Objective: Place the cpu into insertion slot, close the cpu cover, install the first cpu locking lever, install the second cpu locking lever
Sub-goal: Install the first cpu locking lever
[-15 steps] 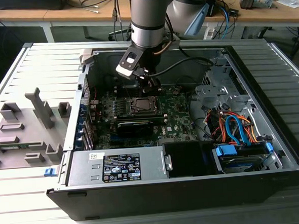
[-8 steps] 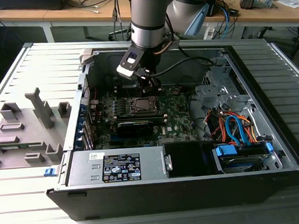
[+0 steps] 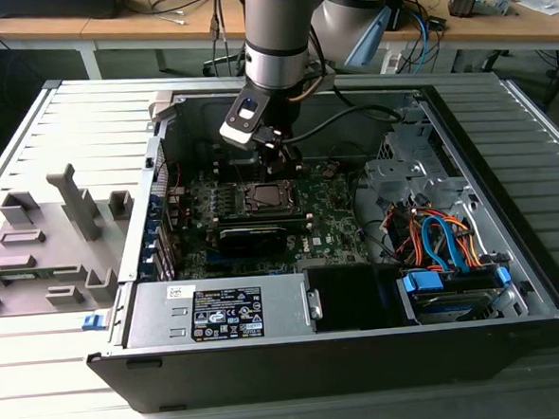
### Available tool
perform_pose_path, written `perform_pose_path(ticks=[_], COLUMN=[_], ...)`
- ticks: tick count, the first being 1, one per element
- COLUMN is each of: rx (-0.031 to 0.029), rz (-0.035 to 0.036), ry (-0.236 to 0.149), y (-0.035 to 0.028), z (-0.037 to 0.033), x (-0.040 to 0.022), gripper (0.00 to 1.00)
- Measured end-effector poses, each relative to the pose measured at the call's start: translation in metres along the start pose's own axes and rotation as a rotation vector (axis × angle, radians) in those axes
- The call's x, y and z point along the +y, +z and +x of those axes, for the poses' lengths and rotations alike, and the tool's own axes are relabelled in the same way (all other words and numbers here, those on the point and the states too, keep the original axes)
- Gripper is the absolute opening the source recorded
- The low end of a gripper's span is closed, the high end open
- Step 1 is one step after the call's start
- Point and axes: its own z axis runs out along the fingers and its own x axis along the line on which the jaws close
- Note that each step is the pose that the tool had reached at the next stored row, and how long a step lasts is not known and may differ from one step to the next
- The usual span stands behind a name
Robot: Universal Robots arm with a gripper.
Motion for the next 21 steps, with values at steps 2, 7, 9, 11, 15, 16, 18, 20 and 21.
perform_pose_path(ticks=[2, 7, 9, 11, 15, 16, 18, 20, 21], rx=[-0.0002, -0.0008, -0.0011, -0.0014, -0.0018, -0.0019, -0.0021, -0.0025, -0.0025], rz=[-0.0001, 0.0000, 0.0000, -0.0001, -0.0001, 0.0000, -0.0001, 0.0000, -0.0001], ry=[-0.005, -0.022, -0.029, -0.035, -0.047, -0.050, -0.056, -0.063, -0.065], y=[0.0000, 0.0000, 0.0000, 0.0000, 0.0000, 0.0000, 0.0000, 0.0000, 0.0000], z=[0.0000, 0.0000, 0.0000, 0.0000, 0.0000, 0.0000, 0.0000, 0.0000, 0.0000], x=[0.0000, 0.0000, 0.0000, 0.0000, 0.0000, 0.0000, 0.0000, 0.0000, 0.0000], gripper=[0.11, 0.11, 0.11, 0.11, 0.11, 0.11, 0.11, 0.11, 0.11])
